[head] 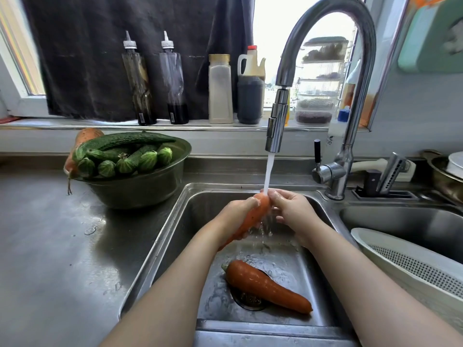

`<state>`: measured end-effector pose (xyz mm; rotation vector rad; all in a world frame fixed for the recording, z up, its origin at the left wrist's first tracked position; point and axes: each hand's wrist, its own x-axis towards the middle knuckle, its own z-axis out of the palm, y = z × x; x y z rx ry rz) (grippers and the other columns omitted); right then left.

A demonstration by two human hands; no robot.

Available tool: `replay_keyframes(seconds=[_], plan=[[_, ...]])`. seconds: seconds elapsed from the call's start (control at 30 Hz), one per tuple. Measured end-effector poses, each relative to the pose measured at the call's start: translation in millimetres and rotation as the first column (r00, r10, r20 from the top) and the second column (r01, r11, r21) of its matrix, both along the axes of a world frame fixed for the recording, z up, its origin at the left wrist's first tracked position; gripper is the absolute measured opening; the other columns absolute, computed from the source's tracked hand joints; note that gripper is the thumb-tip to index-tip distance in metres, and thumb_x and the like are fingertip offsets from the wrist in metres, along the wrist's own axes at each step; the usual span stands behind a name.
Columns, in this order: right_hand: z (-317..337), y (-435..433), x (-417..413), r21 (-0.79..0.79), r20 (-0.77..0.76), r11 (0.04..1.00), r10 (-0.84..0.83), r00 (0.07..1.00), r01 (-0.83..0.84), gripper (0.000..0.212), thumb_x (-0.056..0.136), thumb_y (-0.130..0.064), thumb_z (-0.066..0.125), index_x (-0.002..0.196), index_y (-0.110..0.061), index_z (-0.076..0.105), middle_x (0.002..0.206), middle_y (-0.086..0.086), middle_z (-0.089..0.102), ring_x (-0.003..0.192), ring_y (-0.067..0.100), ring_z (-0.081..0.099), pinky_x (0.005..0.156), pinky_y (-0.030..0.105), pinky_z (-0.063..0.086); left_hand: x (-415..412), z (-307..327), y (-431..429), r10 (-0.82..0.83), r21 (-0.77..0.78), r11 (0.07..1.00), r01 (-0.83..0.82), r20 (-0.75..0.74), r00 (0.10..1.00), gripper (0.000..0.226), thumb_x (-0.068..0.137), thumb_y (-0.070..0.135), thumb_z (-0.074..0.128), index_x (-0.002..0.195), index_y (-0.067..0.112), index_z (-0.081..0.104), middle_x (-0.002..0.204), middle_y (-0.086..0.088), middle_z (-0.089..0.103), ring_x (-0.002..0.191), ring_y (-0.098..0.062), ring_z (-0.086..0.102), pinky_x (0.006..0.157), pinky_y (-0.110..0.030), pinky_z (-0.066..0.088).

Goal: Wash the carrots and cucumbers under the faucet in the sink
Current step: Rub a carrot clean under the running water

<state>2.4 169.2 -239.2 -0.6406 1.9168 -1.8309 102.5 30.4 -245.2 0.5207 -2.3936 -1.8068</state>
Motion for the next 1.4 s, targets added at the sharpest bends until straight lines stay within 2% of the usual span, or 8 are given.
replay_keyframes(seconds=[0.1, 0.27, 0.47, 0.57, 0.77, 0.93, 1.2, 1.4], plan=[[1.8, 2.1, -1.0, -0.009, 0.006, 1.0, -0.02, 1.0, 0.02, 0.022, 0.102, -0.031, 0.062, 0.114, -0.019, 0.076, 0.09, -0.004, 0.076, 0.081, 0.012, 0.07, 0.061, 0.017, 0.051, 0.4, 2.7, -0.5, -0.015, 0.019, 1.0, 0.015, -0.005, 1.0, 0.045, 0.096, 0.049, 0.044, 0.119, 0.016, 0.065, 0.094, -0.008, 0.071, 0.065, -0.018, 0.058, 0.057, -0.029, 0.046], [3.1, 4.8, 0.6, -0.058, 0.044, 0.998, -0.011, 0.999, 0.014, 0.019, 0.104, -0.02, 0.059, 0.114, -0.014, 0.073, 0.094, 0.001, 0.075, 0.063, 0.002, 0.071, 0.049, 0.012, 0.049, -0.2, 3.8, 4.4, -0.018, 0.037, 0.999, 0.018, 0.002, 1.0, 0.044, 0.095, 0.048, 0.046, 0.122, 0.017, 0.063, 0.095, -0.01, 0.071, 0.067, -0.02, 0.058, 0.059, -0.03, 0.047], [3.7, 4.5, 1.4, -0.03, 0.011, 0.998, -0.054, 0.998, 0.054, 0.016, 0.103, -0.028, 0.06, 0.105, -0.026, 0.076, 0.098, 0.0, 0.078, 0.085, 0.019, 0.07, 0.06, 0.023, 0.052, -1.2, 5.6, 9.1, 0.015, 0.055, 0.998, -0.016, 0.033, 0.999, 0.046, 0.1, 0.048, 0.044, 0.133, 0.019, 0.056, 0.105, -0.008, 0.072, 0.079, -0.022, 0.061, 0.068, -0.031, 0.05], [4.3, 5.6, 2.4, -0.035, 0.024, 0.998, -0.055, 0.998, 0.055, 0.019, 0.105, -0.026, 0.058, 0.1, -0.026, 0.076, 0.101, 0.003, 0.078, 0.075, 0.012, 0.072, 0.053, 0.019, 0.051, -1.5, 6.4, 9.2, 0.005, 0.063, 0.998, -0.009, 0.068, 0.998, 0.048, 0.099, 0.044, 0.042, 0.137, 0.015, 0.053, 0.108, -0.011, 0.07, 0.081, -0.023, 0.061, 0.07, -0.031, 0.051], [5.9, 3.9, 4.1, -0.048, 0.023, 0.997, -0.058, 0.998, 0.059, 0.018, 0.105, -0.026, 0.058, 0.101, -0.026, 0.075, 0.104, 0.002, 0.077, 0.088, 0.015, 0.071, 0.055, 0.015, 0.052, -3.7, 5.9, 15.0, 0.009, 0.071, 0.997, -0.011, 0.037, 0.999, 0.048, 0.101, 0.05, 0.041, 0.137, 0.02, 0.052, 0.111, -0.013, 0.069, 0.082, -0.021, 0.061, 0.066, -0.028, 0.05], [7.5, 4.2, 4.8, -0.033, 0.003, 0.997, -0.063, 0.998, 0.063, 0.018, 0.105, -0.027, 0.058, 0.1, -0.028, 0.074, 0.106, -0.001, 0.075, 0.096, 0.017, 0.069, 0.061, 0.018, 0.05, -4.7, 4.6, 10.0, 0.018, 0.071, 0.997, -0.021, 0.046, 0.999, 0.045, 0.1, 0.048, 0.043, 0.134, 0.021, 0.054, 0.112, -0.01, 0.071, 0.09, -0.025, 0.063, 0.079, -0.035, 0.053], [7.9, 3.3, 5.4, -0.057, 0.007, 0.996, -0.073, 0.997, 0.074, 0.019, 0.105, -0.022, 0.057, 0.098, -0.027, 0.074, 0.102, 0.001, 0.076, 0.09, 0.017, 0.069, 0.053, 0.011, 0.05, -7.0, 3.1, 13.5, 0.032, 0.053, 0.998, -0.031, -0.012, 0.999, 0.041, 0.101, 0.048, 0.043, 0.131, 0.026, 0.06, 0.108, -0.01, 0.072, 0.089, -0.024, 0.066, 0.073, -0.034, 0.052], [7.0, 5.1, 1.5, -0.058, 0.047, 0.991, -0.119, 0.992, 0.122, 0.022, 0.107, -0.022, 0.054, 0.108, -0.018, 0.076, 0.1, 0.003, 0.076, 0.082, 0.013, 0.068, 0.049, 0.014, 0.05, -5.4, 3.0, 5.7, -0.079, 0.03, 0.996, 0.078, 0.031, 0.996, 0.033, 0.1, 0.03, 0.046, 0.126, 0.02, 0.064, 0.113, -0.009, 0.072, 0.091, -0.023, 0.067, 0.078, -0.034, 0.054]])
